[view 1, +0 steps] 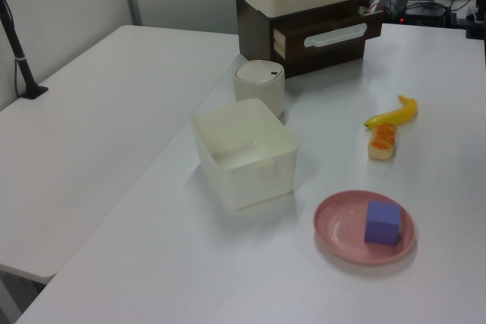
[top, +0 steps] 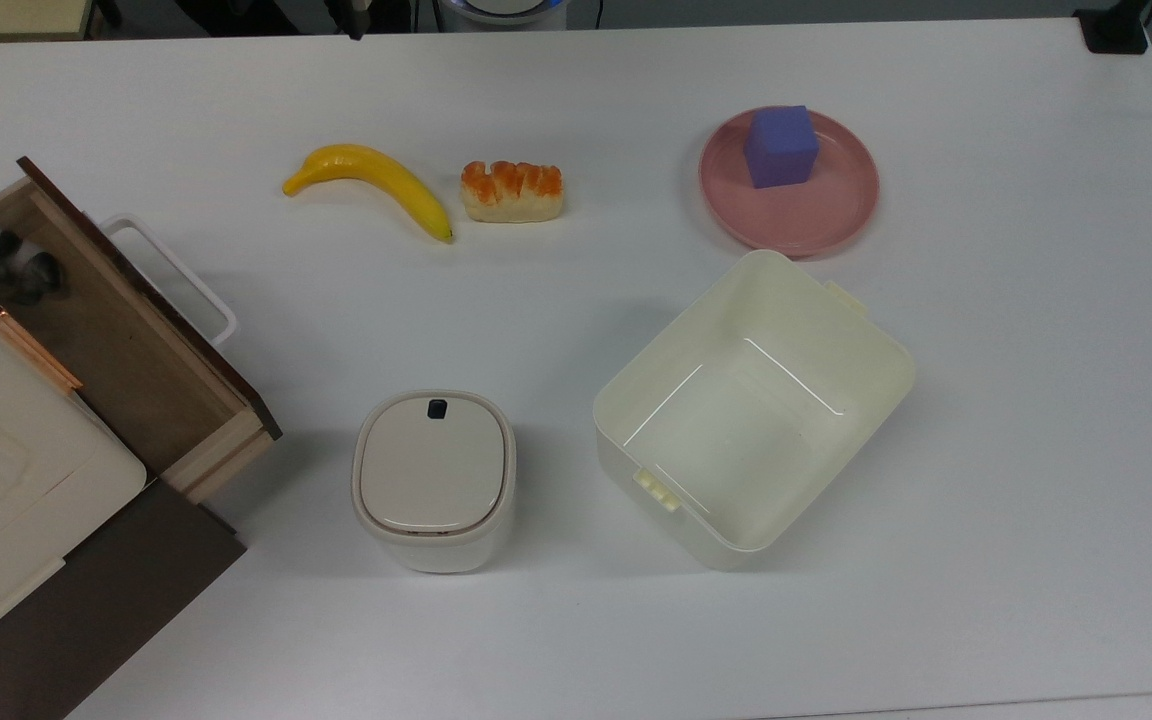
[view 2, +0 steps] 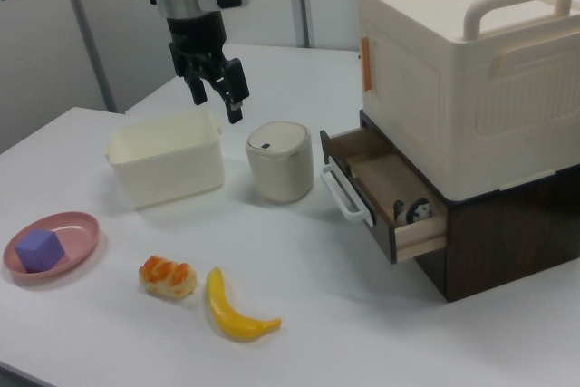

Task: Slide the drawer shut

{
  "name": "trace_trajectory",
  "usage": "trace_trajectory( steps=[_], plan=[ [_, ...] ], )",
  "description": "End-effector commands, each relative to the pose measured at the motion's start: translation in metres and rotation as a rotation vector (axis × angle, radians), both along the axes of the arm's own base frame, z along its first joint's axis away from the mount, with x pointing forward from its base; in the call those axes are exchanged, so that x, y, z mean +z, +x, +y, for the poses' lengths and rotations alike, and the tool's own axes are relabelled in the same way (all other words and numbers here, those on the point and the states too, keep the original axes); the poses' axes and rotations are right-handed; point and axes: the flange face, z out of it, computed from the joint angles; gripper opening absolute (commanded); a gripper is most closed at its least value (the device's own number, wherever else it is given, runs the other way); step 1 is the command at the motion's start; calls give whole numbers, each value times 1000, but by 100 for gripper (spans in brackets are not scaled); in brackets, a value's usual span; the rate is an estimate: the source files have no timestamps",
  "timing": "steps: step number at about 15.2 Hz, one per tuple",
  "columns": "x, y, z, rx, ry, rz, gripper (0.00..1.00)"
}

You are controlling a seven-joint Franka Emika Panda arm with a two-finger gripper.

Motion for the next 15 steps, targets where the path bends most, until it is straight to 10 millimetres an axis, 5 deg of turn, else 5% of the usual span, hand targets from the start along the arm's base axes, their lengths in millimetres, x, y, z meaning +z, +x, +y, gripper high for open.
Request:
trace_trajectory(
  steps=[1,15],
  plan=[
    [1,-8,1,-11,37,15,100],
    [-4,-11,-13,-30,28,41,100]
  ],
)
